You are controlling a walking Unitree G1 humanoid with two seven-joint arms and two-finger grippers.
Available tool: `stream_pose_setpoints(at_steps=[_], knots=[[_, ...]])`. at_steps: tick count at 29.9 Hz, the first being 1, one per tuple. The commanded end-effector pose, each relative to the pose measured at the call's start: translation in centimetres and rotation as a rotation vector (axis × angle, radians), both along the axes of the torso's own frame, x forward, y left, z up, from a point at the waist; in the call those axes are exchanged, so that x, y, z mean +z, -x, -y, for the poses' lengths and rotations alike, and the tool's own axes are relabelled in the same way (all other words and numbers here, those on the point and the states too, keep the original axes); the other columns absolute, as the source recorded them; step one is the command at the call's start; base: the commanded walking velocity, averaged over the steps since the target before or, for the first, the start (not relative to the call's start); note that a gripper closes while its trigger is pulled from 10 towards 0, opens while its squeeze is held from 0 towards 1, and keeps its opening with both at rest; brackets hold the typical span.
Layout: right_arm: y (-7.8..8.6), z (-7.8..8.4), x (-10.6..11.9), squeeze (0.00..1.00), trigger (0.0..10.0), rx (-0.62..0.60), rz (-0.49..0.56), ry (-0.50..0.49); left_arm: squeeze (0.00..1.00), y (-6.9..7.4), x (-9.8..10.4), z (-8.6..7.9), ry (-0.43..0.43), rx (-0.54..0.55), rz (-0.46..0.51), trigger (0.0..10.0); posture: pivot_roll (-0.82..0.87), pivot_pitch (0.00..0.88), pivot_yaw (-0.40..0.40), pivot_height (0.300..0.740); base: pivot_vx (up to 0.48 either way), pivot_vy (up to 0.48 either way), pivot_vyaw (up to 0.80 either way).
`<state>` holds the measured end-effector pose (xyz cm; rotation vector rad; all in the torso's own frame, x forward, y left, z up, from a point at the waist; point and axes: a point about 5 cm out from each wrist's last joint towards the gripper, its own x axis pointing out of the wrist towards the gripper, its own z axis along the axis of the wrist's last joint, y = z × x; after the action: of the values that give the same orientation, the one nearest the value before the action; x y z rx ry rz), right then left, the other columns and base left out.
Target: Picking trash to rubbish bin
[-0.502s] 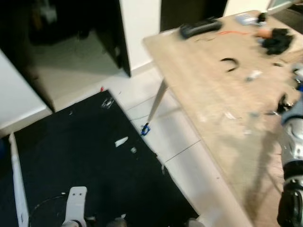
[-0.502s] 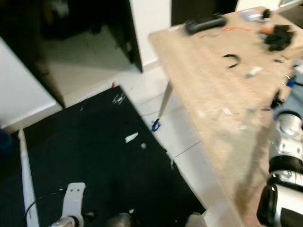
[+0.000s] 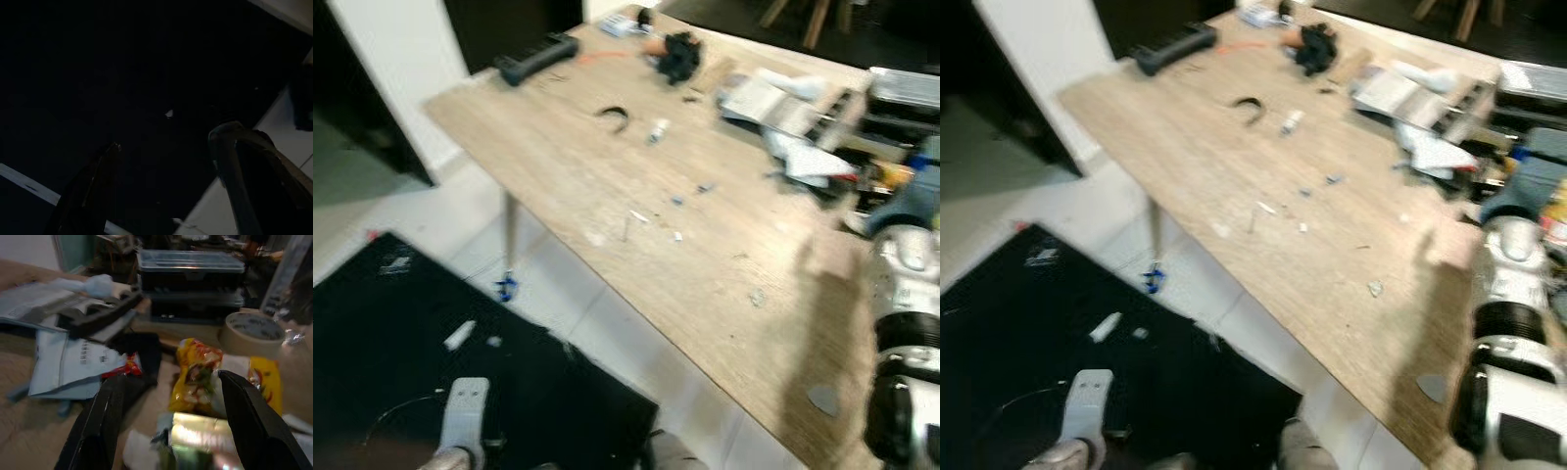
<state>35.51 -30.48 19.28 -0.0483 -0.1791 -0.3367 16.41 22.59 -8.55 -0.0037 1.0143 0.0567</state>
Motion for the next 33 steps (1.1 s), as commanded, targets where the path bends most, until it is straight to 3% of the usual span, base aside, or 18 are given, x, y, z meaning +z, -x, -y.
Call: stream_pose_setpoints(at_steps=[1,3,4,6,7,8,9,10,12,13,16,20,33], knots=[[-0.1,-0.8,0.5,0.0,10.0,0.073,0.042,0.011,0.0,0.8,-0.3,-0.4,-0.014,0.004,-0.031,10.0,0.01,0.105,0.069,0.74,0.0,0.0,-0.8],[-0.2,-2.2,1.1,0.0,10.0,0.188,0.095,-0.001,0.0,0.8,-0.3,-0.3,-0.017,0.001,-0.031,10.0,0.01,0.108,0.067,0.74,0.0,0.0,-0.71],[-0.2,-2.2,1.1,0.0,10.0,0.188,0.095,-0.001,0.0,0.8,-0.3,-0.3,-0.017,0.001,-0.031,10.0,0.01,0.108,0.067,0.74,0.0,0.0,-0.61],[-0.2,-3.9,1.6,0.0,10.0,0.326,0.134,0.002,0.0,0.8,-0.3,-0.3,-0.02,-0.004,-0.031,10.0,0.01,0.108,0.067,0.74,0.0,0.0,0.0],[-0.2,-3.9,1.6,0.0,10.0,0.326,0.134,0.002,0.0,0.8,-0.3,-0.3,-0.02,-0.004,-0.031,10.0,0.01,0.108,0.067,0.74,0.0,0.0,0.0],[-0.1,-5.3,1.6,0.0,10.0,0.432,0.134,0.013,0.0,0.9,-0.3,-0.3,-0.025,-0.009,-0.031,10.0,0.0,0.105,0.066,0.74,0.0,0.0,0.0],[0.0,-6.3,1.5,0.0,10.0,0.503,0.132,0.019,0.0,0.9,-0.3,-0.3,-0.028,-0.013,-0.031,10.0,0.0,0.105,0.066,0.74,0.0,0.0,0.0],[0.0,-6.3,1.5,0.0,10.0,0.503,0.132,0.019,0.0,0.9,-0.3,-0.3,-0.028,-0.013,-0.031,10.0,0.0,0.105,0.066,0.74,0.0,0.0,0.0],[0.3,-8.8,0.8,0.0,10.0,0.67,0.095,0.039,0.0,0.9,-0.3,-0.4,-0.038,-0.019,-0.033,10.0,0.0,0.105,0.066,0.74,0.126,0.0,0.0],[0.3,-8.8,0.8,0.0,10.0,0.67,0.095,0.039,0.0,0.9,-0.3,-0.4,-0.038,-0.019,-0.033,10.0,0.0,0.105,0.066,0.74,0.251,0.0,0.0],[1.0,-11.7,-0.2,0.0,10.0,0.844,0.043,0.05,0.0,0.9,-0.3,-0.4,-0.05,-0.025,-0.035,10.0,0.0,0.105,0.066,0.74,0.325,0.0,0.0],[1.0,-12.4,-0.6,0.0,10.0,0.883,0.021,0.051,0.0,0.9,-0.3,-0.4,-0.054,-0.024,-0.036,10.0,0.0,0.104,0.064,0.74,0.357,0.0,0.0],[1.0,-12.0,0.1,0.0,10.0,0.863,0.007,0.061,0.0,1.1,-0.4,-0.2,-0.055,-0.03,-0.044,10.0,0.0,0.102,0.06,0.74,0.373,0.0,0.0]])
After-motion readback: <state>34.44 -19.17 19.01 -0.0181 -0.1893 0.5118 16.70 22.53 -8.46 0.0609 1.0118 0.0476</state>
